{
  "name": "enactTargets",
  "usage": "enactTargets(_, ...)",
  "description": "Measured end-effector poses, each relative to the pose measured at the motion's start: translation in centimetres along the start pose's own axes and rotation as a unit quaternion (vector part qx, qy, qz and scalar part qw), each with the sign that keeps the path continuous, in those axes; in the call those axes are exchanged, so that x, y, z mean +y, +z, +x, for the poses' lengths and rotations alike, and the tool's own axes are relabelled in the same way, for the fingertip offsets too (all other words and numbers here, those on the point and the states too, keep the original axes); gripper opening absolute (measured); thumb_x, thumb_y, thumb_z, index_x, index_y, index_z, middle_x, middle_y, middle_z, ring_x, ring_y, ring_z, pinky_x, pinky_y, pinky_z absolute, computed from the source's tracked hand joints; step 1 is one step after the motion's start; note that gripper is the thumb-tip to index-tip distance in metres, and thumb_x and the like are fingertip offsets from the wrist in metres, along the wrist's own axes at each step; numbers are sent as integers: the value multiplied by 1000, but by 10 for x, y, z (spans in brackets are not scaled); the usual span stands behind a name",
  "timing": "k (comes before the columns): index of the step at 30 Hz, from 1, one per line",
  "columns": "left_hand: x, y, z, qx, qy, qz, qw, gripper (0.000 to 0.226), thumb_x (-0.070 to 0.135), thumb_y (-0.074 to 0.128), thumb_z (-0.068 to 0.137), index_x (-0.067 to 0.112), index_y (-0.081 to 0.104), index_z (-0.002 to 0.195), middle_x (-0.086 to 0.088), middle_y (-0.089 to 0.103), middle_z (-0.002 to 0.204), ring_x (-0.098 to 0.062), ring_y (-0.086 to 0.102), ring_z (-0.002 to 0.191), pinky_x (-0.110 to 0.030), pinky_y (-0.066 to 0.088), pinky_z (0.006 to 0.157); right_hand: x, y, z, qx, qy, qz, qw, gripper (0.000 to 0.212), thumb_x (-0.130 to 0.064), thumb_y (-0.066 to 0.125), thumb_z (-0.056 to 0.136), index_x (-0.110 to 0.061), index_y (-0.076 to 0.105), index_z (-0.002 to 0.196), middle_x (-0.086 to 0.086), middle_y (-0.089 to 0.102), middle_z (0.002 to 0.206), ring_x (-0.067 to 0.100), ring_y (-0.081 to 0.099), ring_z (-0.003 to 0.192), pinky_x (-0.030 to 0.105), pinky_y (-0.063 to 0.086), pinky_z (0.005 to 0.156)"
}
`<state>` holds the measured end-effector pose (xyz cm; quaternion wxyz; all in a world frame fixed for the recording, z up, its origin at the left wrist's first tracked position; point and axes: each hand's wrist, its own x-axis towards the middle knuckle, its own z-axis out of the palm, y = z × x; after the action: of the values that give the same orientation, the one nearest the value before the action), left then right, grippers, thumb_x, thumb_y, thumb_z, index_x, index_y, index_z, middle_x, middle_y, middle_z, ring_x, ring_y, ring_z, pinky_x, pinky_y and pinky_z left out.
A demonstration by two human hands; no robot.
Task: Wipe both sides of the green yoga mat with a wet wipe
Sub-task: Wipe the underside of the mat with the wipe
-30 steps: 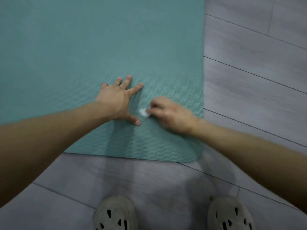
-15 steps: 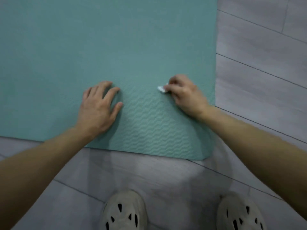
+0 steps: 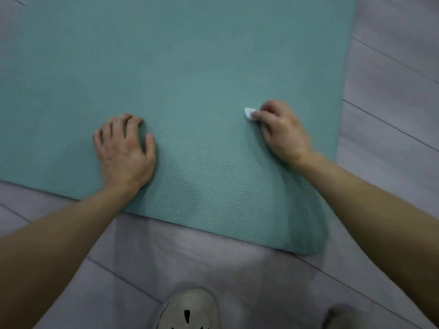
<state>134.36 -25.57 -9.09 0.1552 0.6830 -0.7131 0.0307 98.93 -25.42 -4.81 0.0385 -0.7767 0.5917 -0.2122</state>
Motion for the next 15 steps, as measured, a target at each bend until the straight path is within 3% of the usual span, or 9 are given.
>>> enactTargets(2, 0, 1, 0, 0, -6, -8, 1000, 38, 43, 53, 101, 19, 57, 130, -7, 53, 138, -35, 48, 124, -51, 34, 111, 22, 0, 13, 78, 164, -10, 983, 27, -16, 53, 103, -6, 76, 112, 17, 63, 103, 38, 63, 95, 40, 53, 85)
enactTargets(4, -1, 0, 1, 2, -11, -13, 1000, 38, 43, 54, 100, 19, 57, 130, -7, 53, 137, -34, 48, 124, -51, 34, 111, -14, 15, 11, 117, 243, 18, 963, 25, -9, 53, 101, -3, 75, 112, 17, 63, 101, 36, 63, 92, 38, 52, 84)
enactTargets(6, -2, 0, 1, 3, -12, -18, 1000, 37, 43, 55, 100, 20, 57, 129, -5, 54, 137, -34, 48, 125, -51, 34, 111, -80, 34, -5, 61, 169, 80, 980, 26, -8, 54, 103, -3, 73, 119, 16, 63, 103, 33, 61, 93, 44, 53, 83)
enactTargets(8, -3, 0, 1, 2, -11, -19, 1000, 37, 43, 55, 100, 20, 58, 129, -5, 54, 137, -33, 48, 125, -51, 35, 111, -139, 40, -33, -59, -22, 125, 990, 31, -13, 49, 108, -4, 69, 130, 15, 61, 107, 33, 59, 96, 46, 54, 82)
enactTargets(10, -3, 0, 0, 3, -8, -25, 1000, 36, 42, 55, 100, 20, 58, 130, -5, 54, 136, -33, 48, 125, -51, 34, 112, -141, 30, -38, -140, -169, 118, 968, 32, -23, 45, 113, -6, 69, 127, 10, 60, 110, 29, 57, 100, 42, 52, 84)
enactTargets(11, -3, 0, 0, 5, -7, -28, 1000, 36, 41, 55, 100, 20, 58, 130, -6, 54, 136, -33, 48, 125, -51, 34, 112, -120, 24, -29, -146, -168, 109, 969, 31, -29, 47, 112, -11, 70, 122, 6, 61, 111, 26, 58, 102, 40, 50, 87)
enactTargets(13, -3, 0, 0, 10, -5, -27, 1000, 37, 41, 54, 100, 20, 58, 130, -6, 55, 136, -33, 48, 125, -52, 34, 111, -60, 9, -7, -110, -78, 20, 991, 26, -30, 51, 108, -18, 72, 117, 4, 60, 112, 26, 59, 103, 39, 50, 89)
enactTargets(15, -1, 1, 0, 10, -4, -17, 1000, 37, 40, 54, 100, 19, 57, 130, -7, 55, 137, -33, 48, 125, -52, 35, 111, 0, -7, 7, 6, 140, -9, 990, 30, -23, 50, 103, -14, 74, 118, 13, 60, 112, 33, 61, 101, 36, 49, 90)
